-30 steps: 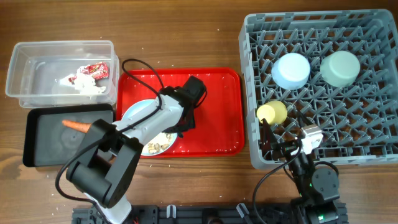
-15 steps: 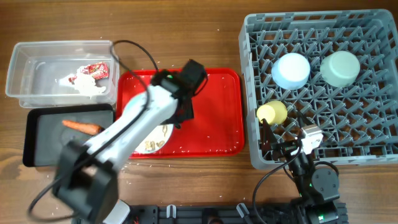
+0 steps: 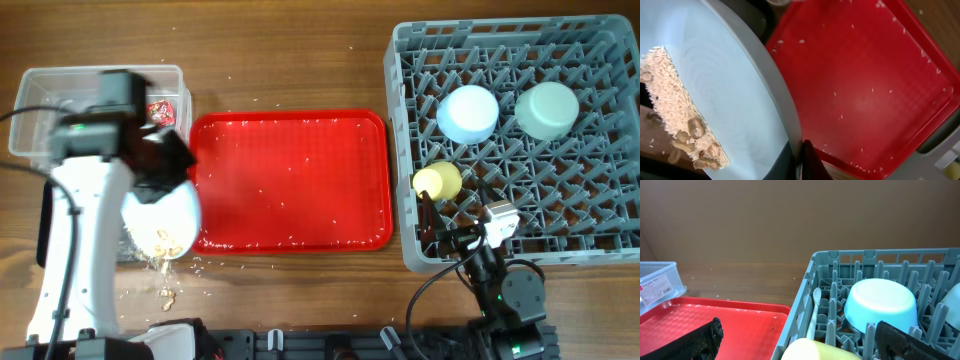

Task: Sort waste into correct bins and load items into the dishwasher rack
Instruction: 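Grasp the rim of the light blue plate with the left gripper, then tilt the plate over the black tray to dump the rice and peanuts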

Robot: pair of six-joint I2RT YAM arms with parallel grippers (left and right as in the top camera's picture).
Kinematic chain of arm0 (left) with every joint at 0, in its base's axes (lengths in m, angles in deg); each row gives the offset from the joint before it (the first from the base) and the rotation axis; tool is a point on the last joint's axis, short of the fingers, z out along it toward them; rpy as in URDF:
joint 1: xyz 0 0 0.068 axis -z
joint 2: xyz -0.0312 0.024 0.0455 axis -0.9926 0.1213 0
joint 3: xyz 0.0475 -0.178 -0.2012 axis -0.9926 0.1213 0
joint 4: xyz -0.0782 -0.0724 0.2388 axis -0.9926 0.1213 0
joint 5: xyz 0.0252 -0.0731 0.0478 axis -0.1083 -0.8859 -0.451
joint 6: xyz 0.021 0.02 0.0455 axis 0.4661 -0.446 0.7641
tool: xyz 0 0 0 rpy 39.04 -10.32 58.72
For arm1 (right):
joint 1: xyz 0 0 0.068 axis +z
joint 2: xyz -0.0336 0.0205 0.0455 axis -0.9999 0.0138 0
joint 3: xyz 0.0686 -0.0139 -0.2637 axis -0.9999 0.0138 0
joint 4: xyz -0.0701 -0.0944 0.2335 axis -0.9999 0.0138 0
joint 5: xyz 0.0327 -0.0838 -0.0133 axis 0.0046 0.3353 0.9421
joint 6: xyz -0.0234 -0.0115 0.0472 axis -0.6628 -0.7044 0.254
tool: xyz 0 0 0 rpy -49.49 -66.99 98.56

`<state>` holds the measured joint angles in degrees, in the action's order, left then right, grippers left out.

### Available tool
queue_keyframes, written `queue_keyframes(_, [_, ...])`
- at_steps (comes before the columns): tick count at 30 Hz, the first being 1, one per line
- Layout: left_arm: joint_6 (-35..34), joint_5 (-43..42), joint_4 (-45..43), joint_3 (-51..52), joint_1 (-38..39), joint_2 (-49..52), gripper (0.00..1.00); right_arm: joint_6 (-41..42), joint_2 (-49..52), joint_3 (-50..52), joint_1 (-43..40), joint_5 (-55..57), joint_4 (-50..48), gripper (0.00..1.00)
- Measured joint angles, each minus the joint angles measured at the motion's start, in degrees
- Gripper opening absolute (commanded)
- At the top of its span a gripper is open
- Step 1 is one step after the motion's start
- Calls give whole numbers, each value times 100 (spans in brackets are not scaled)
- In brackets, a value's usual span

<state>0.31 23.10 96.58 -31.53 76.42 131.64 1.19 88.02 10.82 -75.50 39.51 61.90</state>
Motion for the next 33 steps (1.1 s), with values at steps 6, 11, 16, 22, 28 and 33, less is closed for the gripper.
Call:
queue_keyframes(6, [807,-374,-350,0,-1296,2,4,0,0,0,0,0,0,100])
queue_keyframes(11, [1327,-1152,-723,2,-1847,2,4,0,0,0,0,0,0,100])
queue_keyframes(16, [1891,-2496,-1119,269,-2603,2,4,0,0,0,0,0,0,100])
queue_keyframes(22, [2922,-4258,-428,435,-3738,2,4,0,0,0,0,0,-2,100])
queue_keyframes(28, [5101,-5923,1405,455,-5523,2,4,0,-2,0,0,0,0,100])
queue_keyframes(33, [6426,-6669,1945,463,-6255,7,4,0,-2,0,0,0,0,100])
